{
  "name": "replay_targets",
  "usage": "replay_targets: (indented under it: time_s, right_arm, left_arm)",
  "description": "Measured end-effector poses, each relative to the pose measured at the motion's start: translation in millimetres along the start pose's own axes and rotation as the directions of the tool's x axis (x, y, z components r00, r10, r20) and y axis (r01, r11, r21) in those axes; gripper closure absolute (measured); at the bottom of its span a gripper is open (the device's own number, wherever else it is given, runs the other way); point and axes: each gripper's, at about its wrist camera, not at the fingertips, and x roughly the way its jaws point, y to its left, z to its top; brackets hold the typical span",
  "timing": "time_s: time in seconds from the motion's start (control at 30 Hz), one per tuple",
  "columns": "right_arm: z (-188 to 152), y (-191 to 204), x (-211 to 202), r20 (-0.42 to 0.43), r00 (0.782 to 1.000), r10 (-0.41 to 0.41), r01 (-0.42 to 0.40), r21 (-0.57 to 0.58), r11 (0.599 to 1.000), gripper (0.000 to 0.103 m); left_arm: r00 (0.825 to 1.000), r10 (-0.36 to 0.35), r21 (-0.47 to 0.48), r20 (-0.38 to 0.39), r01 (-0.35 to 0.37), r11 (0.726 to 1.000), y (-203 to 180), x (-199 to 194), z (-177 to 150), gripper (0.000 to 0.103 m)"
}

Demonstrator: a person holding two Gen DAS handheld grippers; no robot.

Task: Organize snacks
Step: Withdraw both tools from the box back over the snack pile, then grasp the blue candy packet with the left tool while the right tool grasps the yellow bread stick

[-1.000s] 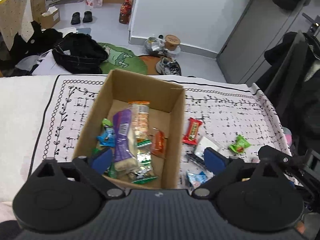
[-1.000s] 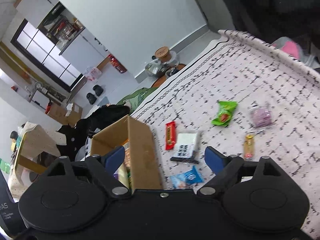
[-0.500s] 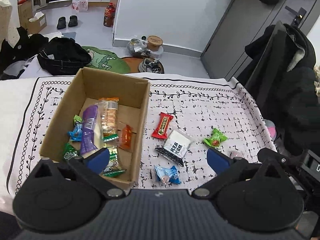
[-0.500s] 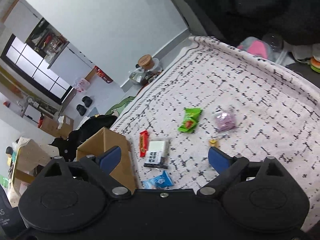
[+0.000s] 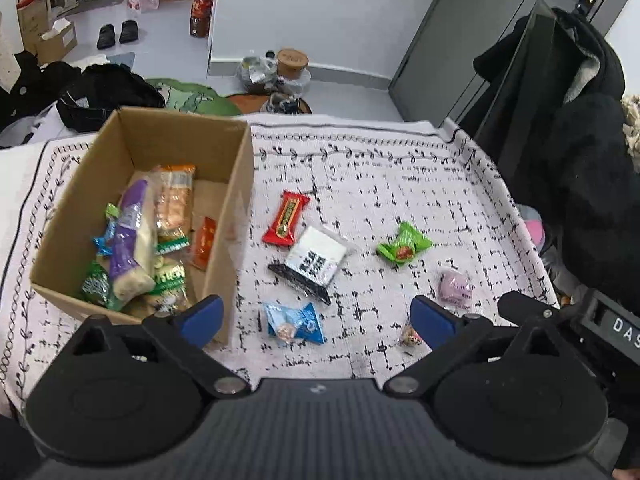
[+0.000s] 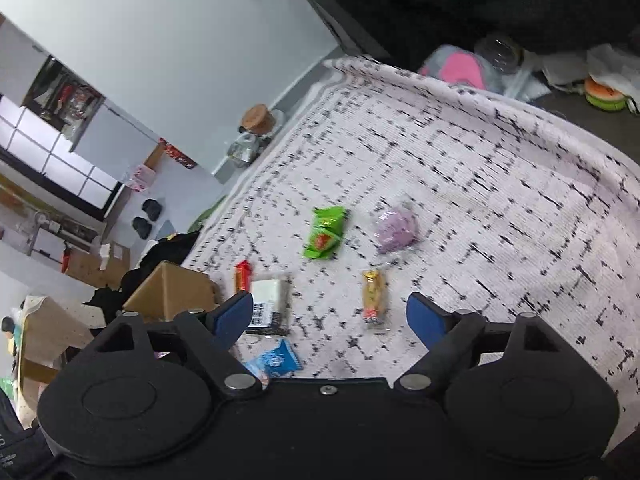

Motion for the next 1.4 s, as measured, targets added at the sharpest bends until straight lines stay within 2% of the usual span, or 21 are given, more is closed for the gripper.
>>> replay_targets:
  time_s: [0.43, 0.77, 1.2, 1.3, 1.4]
  right_arm:
    - [2.4, -20.0, 33.7, -0.099, 0.995, -0.009, 0.019, 0.097, 0.995, 0.036]
    - [4.2, -12.1, 63.1, -0.156, 0.987, -0.04, 0.054, 0.085, 0.995, 0.039]
    - [4.5, -26.4, 80.7, -0.18, 0.98, -0.089, 0.113, 0.129, 0.985, 0.04]
    - [2.8, -27.3, 84.1, -0.192, 0.977, -0.091, 0.118, 0.133, 0.984, 0.04]
    - [2.5, -24.6, 89.0, -0.194, 0.977, -0.092, 0.118, 0.128, 0.985, 0.04]
  left_arm:
    - [0.996, 0.05, -0.036, -0.078, -0.053, 0.998, -10.1, 48.6, -10.4, 0.033]
    - [0.985, 0.127, -0.055, -0.119, -0.134, 0.99, -10.0, 90.3, -14.5, 0.037]
    - [0.975, 0.175, -0.06, -0.135, -0.184, 0.981, -11.8, 125.1, -16.9, 0.039]
    - [0.971, 0.19, -0.045, -0.146, -0.199, 0.979, -13.4, 127.6, -17.8, 0.041]
    - [0.969, 0.195, -0.041, -0.152, -0.203, 0.978, -12.2, 127.7, -19.3, 0.05]
